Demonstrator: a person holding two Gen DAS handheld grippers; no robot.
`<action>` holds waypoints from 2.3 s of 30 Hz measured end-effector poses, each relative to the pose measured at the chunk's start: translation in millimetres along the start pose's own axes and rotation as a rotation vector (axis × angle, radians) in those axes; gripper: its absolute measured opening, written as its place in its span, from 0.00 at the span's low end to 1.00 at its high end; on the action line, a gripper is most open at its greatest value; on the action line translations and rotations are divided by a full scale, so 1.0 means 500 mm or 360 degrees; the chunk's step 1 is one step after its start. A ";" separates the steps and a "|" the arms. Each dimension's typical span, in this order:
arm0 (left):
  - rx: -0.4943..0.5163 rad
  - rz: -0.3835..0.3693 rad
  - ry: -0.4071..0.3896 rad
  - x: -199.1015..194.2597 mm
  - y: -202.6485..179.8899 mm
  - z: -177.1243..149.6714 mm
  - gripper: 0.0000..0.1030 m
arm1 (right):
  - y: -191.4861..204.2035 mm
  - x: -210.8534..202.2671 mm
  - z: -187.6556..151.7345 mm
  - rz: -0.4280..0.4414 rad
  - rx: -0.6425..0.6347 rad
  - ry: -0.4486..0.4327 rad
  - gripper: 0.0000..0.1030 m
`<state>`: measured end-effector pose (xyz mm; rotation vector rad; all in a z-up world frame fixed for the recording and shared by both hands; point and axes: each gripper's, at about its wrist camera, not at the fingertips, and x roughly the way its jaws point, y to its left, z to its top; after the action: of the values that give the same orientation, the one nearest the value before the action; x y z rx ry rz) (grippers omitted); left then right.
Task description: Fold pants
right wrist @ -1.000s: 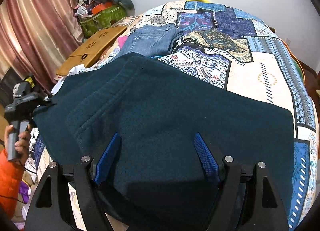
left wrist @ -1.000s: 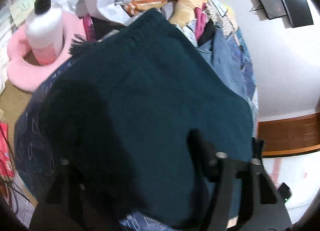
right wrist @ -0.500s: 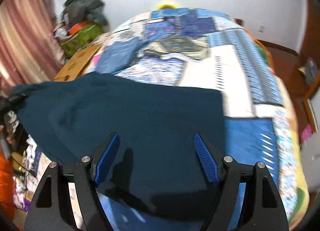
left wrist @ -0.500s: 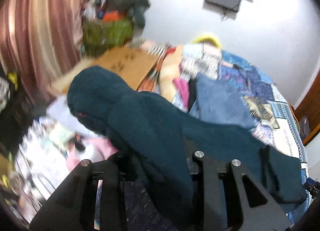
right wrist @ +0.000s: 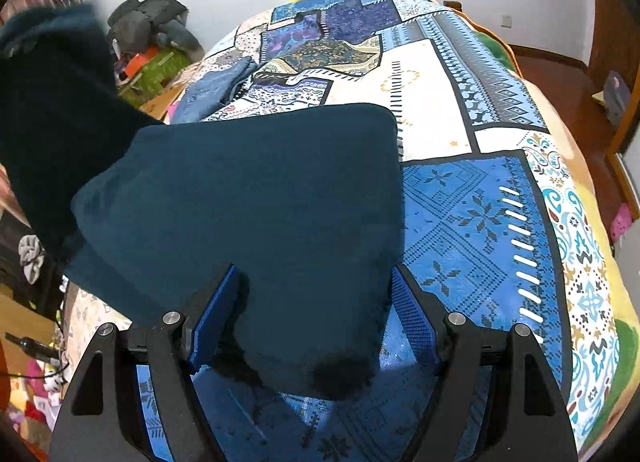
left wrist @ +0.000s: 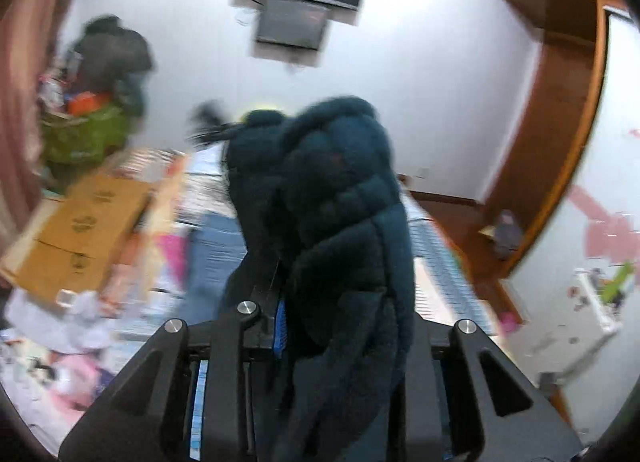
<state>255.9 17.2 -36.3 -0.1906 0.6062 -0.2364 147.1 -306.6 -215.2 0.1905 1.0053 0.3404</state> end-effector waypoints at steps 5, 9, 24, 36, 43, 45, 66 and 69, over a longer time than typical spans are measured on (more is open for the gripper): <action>0.0036 -0.0179 0.0134 0.074 -0.104 0.002 0.23 | -0.005 -0.002 -0.005 0.0031 -0.0008 -0.0009 0.72; 0.0158 -0.0224 0.0260 0.135 -0.193 -0.044 0.23 | -0.008 -0.006 -0.014 0.0047 -0.0001 -0.0019 0.72; 0.0582 -0.0266 0.0702 0.188 -0.328 -0.268 0.26 | -0.013 -0.023 -0.023 0.0049 0.0008 -0.0043 0.72; 0.0641 -0.0301 0.0553 0.101 -0.306 -0.236 0.88 | -0.016 -0.084 -0.043 -0.0001 -0.0007 -0.0097 0.72; 0.0566 -0.0031 0.0452 0.148 -0.177 -0.148 0.97 | -0.014 -0.084 -0.056 -0.0010 -0.0006 -0.0072 0.72; 0.0549 0.0066 0.0470 0.184 -0.136 -0.131 0.97 | -0.012 -0.081 -0.057 0.0001 0.0006 -0.0062 0.72; 0.0485 0.0482 0.0901 0.398 0.147 -0.234 1.00 | 0.011 -0.065 -0.043 -0.0044 -0.0005 -0.0036 0.72; 0.0426 0.0496 0.0916 0.329 0.177 -0.256 1.00 | 0.019 -0.072 -0.039 -0.0036 -0.0026 -0.0064 0.72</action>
<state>326.8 43.0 -250.1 0.2415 1.1531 -0.0639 111.1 -310.9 -193.9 0.1706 0.9642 0.3226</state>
